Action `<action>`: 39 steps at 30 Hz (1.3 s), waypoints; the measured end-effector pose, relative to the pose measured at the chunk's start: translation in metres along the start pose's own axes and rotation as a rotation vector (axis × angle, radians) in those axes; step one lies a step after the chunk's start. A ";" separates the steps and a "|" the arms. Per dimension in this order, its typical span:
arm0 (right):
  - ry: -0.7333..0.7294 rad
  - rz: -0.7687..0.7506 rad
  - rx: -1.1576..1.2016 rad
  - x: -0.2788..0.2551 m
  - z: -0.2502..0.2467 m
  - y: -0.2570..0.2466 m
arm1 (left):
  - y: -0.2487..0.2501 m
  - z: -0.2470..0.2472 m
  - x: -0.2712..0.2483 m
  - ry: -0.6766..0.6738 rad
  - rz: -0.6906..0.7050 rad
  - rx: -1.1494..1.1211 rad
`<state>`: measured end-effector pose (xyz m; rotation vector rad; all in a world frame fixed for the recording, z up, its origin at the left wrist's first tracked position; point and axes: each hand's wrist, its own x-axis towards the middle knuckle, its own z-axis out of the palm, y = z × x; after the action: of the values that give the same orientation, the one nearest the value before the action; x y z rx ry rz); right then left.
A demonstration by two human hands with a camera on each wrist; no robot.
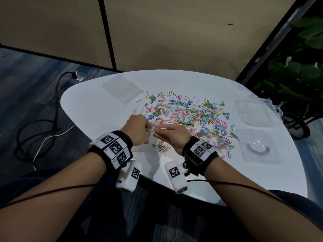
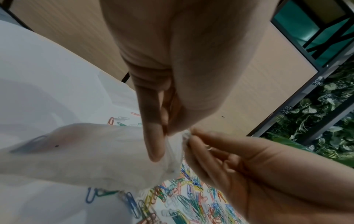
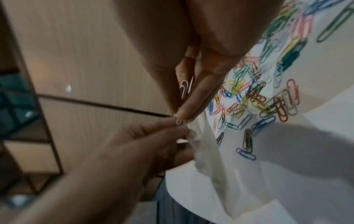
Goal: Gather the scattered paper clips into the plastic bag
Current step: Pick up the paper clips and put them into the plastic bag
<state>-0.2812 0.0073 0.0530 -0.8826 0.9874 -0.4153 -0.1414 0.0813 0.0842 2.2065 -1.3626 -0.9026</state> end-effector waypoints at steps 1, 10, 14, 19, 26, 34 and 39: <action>0.027 -0.032 -0.054 0.001 0.003 0.003 | 0.000 0.001 0.000 0.001 0.005 -0.008; 0.053 -0.327 -0.951 0.001 0.010 0.002 | -0.003 0.000 -0.001 0.017 0.031 -0.098; 0.037 -0.474 -1.035 0.000 0.014 -0.004 | -0.008 -0.005 0.000 0.063 0.011 -0.056; 0.170 -0.433 -0.949 0.011 -0.016 -0.008 | -0.014 -0.034 -0.003 0.140 -0.022 0.002; 0.183 -0.103 -1.313 0.017 -0.048 0.049 | -0.026 -0.068 -0.006 0.184 -0.073 -0.007; 0.101 -0.354 -1.717 0.047 -0.011 0.062 | -0.022 -0.059 -0.006 0.151 -0.021 0.001; 0.114 -0.468 -1.768 0.054 -0.014 0.058 | -0.018 -0.060 -0.002 0.142 -0.021 0.003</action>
<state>-0.2695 -0.0005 -0.0263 -2.7233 1.1237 0.1653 -0.0885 0.0910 0.1169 2.2443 -1.2781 -0.7365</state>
